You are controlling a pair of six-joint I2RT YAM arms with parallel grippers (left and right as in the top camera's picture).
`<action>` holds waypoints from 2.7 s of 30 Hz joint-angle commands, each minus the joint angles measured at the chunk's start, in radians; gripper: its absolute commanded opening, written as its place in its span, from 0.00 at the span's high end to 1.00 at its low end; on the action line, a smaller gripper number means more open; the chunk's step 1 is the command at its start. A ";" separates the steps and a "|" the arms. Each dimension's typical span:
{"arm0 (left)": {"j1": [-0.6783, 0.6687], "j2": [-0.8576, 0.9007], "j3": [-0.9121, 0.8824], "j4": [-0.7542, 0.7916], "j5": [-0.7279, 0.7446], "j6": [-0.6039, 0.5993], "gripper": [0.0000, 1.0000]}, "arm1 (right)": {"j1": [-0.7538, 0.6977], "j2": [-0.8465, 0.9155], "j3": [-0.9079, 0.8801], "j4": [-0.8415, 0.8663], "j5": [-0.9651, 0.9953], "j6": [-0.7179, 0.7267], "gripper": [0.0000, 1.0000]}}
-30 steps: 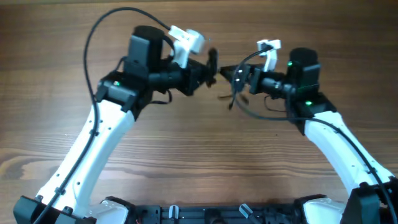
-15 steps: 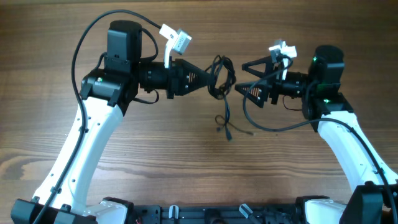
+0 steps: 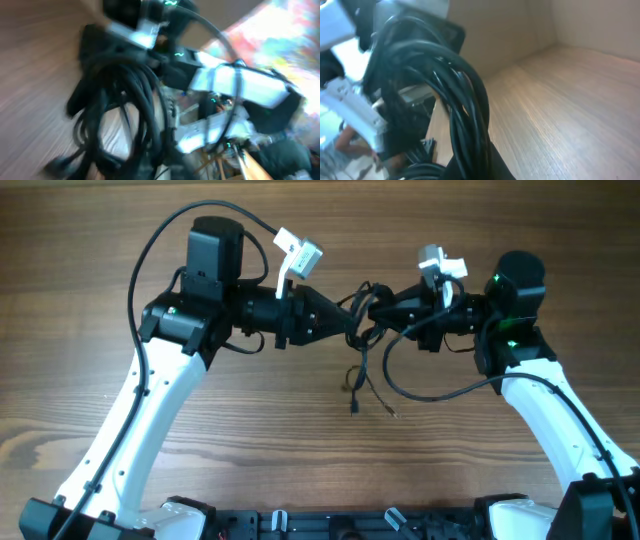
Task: Untangle cables
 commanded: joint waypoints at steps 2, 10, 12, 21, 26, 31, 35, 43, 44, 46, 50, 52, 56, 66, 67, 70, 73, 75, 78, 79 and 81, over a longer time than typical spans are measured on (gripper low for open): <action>-0.003 -0.018 0.014 -0.009 -0.453 -0.203 0.03 | -0.014 0.004 0.005 -0.019 0.079 0.279 0.96; -0.105 0.036 0.014 0.076 -0.737 -0.356 0.09 | -0.013 0.004 0.005 -0.093 0.163 0.356 0.96; -0.142 0.077 0.014 0.095 -0.754 -0.357 0.28 | -0.013 0.004 0.005 -0.093 0.174 0.356 0.96; -0.130 0.170 0.015 0.161 -0.962 -0.523 0.96 | -0.013 0.004 0.005 -0.196 0.261 0.352 0.28; -0.009 0.169 0.015 0.164 -0.779 -0.645 0.96 | 0.006 0.004 0.005 -0.315 0.456 0.301 0.39; 0.055 0.169 0.015 0.143 -0.575 -0.645 0.96 | 0.065 0.004 0.005 -0.267 0.569 0.248 0.43; 0.029 0.169 0.015 0.117 -0.576 -0.645 0.96 | 0.098 0.004 0.005 -0.240 0.570 0.243 0.50; -0.016 0.170 0.015 0.117 -0.701 -0.723 0.96 | 0.098 0.004 0.005 -0.231 0.492 0.251 0.55; -0.016 0.170 0.015 0.117 -0.704 -0.723 0.96 | 0.098 0.004 0.005 -0.222 0.470 0.251 0.55; -0.016 0.170 0.014 0.118 -0.731 -0.758 0.96 | 0.098 0.004 0.005 -0.220 0.447 0.265 0.54; -0.029 0.170 0.014 0.117 -0.730 -0.797 0.96 | 0.098 0.004 0.005 -0.202 0.452 0.304 0.53; -0.061 0.170 0.014 0.118 -0.730 -0.797 0.96 | 0.098 0.004 0.005 -0.181 0.456 0.305 0.53; -0.115 0.170 0.014 0.117 -0.727 -0.797 0.96 | 0.098 0.004 0.005 -0.171 0.592 0.336 0.49; -0.129 0.170 0.015 0.108 -0.577 -0.736 0.96 | 0.098 0.016 0.005 -0.118 0.892 0.486 0.51; -0.127 0.170 0.015 0.108 -0.575 -0.736 0.96 | 0.098 0.026 0.005 -0.194 0.999 0.484 0.51; -0.126 0.169 0.015 0.119 -0.574 -0.710 0.96 | 0.093 0.055 0.005 -0.359 1.221 0.484 0.51; -0.101 0.170 0.015 0.142 -0.572 -0.710 0.96 | 0.053 0.066 0.005 -0.499 1.317 0.483 0.48; -0.073 0.170 0.015 0.145 -0.572 -0.710 0.96 | 0.026 0.066 0.005 -0.529 1.318 0.479 0.47; -0.019 0.170 0.015 0.145 -0.572 -0.711 0.96 | -0.021 0.066 0.005 -0.591 1.321 0.462 0.46; -0.009 0.170 0.015 0.146 -0.572 -0.711 0.96 | -0.038 0.066 0.005 -0.610 1.311 0.461 0.45; -0.001 0.170 0.015 0.148 -0.577 -0.711 0.96 | -0.053 0.066 0.005 -0.629 1.292 0.457 0.43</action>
